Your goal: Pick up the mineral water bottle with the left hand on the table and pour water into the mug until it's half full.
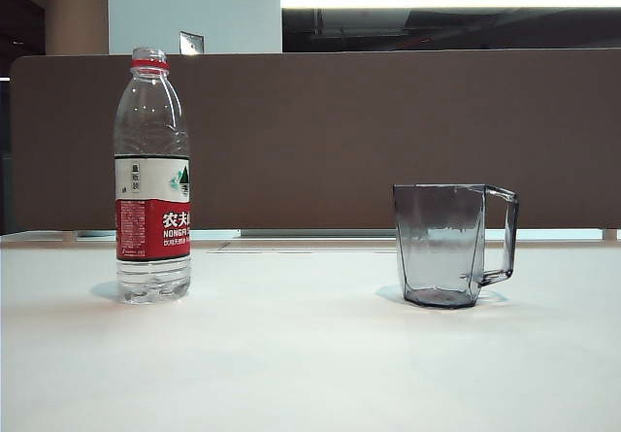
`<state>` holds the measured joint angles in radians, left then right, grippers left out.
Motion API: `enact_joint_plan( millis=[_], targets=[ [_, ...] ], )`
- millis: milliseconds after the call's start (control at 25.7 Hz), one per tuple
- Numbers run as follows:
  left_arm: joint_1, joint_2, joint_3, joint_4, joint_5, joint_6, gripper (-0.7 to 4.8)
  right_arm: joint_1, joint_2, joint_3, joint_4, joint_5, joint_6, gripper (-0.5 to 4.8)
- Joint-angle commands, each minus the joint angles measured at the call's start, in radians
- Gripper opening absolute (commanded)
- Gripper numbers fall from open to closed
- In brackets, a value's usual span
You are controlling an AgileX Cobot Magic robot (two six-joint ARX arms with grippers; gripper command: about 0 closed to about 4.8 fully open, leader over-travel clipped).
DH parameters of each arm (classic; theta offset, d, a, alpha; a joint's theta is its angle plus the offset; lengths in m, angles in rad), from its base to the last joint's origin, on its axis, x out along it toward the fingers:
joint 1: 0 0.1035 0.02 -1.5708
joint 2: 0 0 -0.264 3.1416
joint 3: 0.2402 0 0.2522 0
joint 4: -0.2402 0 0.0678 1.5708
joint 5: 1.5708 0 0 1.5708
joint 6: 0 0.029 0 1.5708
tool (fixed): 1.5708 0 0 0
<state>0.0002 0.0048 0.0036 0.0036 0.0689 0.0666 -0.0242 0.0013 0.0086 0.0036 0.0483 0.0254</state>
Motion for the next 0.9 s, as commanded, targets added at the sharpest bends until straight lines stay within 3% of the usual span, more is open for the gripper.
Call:
enact_joint_plan(
  millis=[39, 312, 545, 896],
  targets=[
    [0.0, 0.0, 0.003, 0.01, 0.002, -0.003, -0.06, -0.001, -0.002, -0.003, 0.022, 0.0, -0.002, -0.08],
    [0.0, 0.0, 0.003, 0.012, 0.002, -0.004, -0.06, -0.001, -0.002, 0.0, 0.024, -0.003, 0.002, -0.08],
    [-0.001, 0.0, 0.024, 0.116, 0.002, -0.198, -0.06, -0.001, 0.002, 0.093, 0.013, -0.003, 0.084, -0.09],
    [-0.001, 0.104, 0.13, 0.119, 0.002, -0.2, -0.06, 0.001, 0.08, 0.264, -0.059, -0.017, 0.083, -0.09]
  ],
)
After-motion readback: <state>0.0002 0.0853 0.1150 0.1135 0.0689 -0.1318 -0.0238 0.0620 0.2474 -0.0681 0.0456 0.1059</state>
